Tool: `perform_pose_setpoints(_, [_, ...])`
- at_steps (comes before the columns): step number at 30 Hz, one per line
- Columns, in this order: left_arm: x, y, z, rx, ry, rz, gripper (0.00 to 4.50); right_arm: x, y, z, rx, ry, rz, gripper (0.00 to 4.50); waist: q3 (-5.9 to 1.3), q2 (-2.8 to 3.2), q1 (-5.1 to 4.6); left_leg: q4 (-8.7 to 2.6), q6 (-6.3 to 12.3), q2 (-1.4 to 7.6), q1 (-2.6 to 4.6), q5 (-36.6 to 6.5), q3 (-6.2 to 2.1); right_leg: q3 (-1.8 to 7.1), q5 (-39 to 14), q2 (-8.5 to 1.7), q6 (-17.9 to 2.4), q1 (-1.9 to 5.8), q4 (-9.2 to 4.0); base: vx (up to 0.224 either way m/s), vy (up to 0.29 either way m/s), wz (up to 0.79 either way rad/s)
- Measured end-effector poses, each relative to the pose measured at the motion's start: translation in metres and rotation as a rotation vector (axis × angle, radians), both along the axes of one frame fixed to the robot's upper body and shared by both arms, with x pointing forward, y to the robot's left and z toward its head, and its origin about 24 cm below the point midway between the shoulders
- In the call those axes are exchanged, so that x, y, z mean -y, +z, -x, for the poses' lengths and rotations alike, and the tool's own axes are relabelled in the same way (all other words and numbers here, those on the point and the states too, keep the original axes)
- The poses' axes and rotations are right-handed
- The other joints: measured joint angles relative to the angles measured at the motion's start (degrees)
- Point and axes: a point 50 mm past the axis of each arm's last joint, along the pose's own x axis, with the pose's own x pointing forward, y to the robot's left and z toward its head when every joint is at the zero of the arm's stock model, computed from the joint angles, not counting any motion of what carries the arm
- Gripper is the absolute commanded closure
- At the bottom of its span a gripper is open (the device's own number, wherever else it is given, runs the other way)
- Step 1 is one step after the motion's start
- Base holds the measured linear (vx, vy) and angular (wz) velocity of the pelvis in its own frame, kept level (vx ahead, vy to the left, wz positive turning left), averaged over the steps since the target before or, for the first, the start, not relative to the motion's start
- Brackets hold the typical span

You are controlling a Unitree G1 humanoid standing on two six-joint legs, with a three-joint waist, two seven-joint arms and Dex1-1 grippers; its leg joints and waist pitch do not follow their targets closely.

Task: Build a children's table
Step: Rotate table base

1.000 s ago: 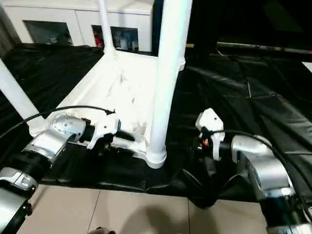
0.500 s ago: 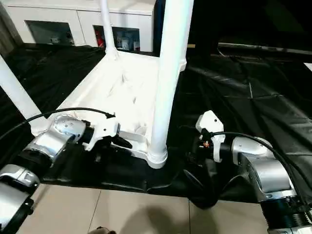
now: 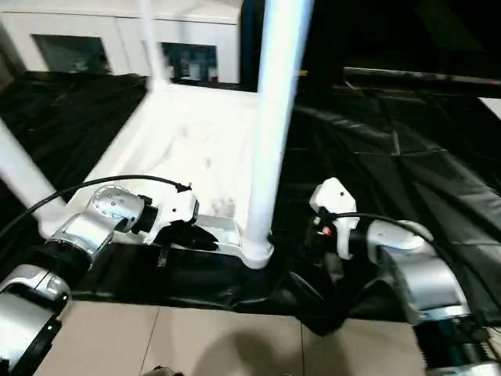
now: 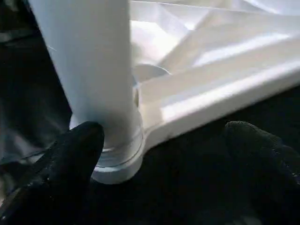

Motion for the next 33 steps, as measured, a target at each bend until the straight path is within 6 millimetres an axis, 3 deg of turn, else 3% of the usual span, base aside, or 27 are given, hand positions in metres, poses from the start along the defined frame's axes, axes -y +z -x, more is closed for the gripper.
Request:
perform_pose_setpoints(8, [0.028,-0.011,0.001,0.059,0.165,0.07,4.48,-0.003,-0.004,0.001,-0.015,0.013,-0.005,0.0,-0.1,-0.06,-0.5,-0.01,0.0,-0.02,0.36,0.0,0.02,0.01,0.0,-0.04,0.0,0.29,-0.01,0.0,0.0,0.0])
perform_pose_setpoints(13, [0.031,-0.013,0.004,0.092,0.198,0.085,4.48,-0.001,-0.009,-0.001,-0.031,-0.002,-0.007,0.0,-0.11,-0.15,-0.86,-0.02,0.0,-0.02,0.41,0.0,-0.03,-0.02,0.0,-0.03,0.0,0.27,-0.01,0.0,0.0,0.0])
perform_pose_setpoints(23, [0.027,-0.008,0.009,0.065,0.15,0.04,4.48,-0.019,-0.015,-0.017,-0.015,-0.042,-0.064,0.0,-0.15,-0.29,-0.96,-0.23,0.0,-0.02,0.38,0.0,0.02,-0.03,0.0,-0.02,0.1,0.22,-0.21,0.0,0.0,0.0])
perform_pose_setpoints(33, [0.022,-0.005,0.008,0.039,0.15,0.006,4.5,-0.023,-0.014,-0.021,-0.016,0.01,-0.063,0.86,-0.26,-0.6,-1.2,-0.25,-0.01,-0.02,0.45,0.0,0.02,-0.02,0.0,-0.02,0.1,0.25,-0.18,0.0,0.0,0.0])
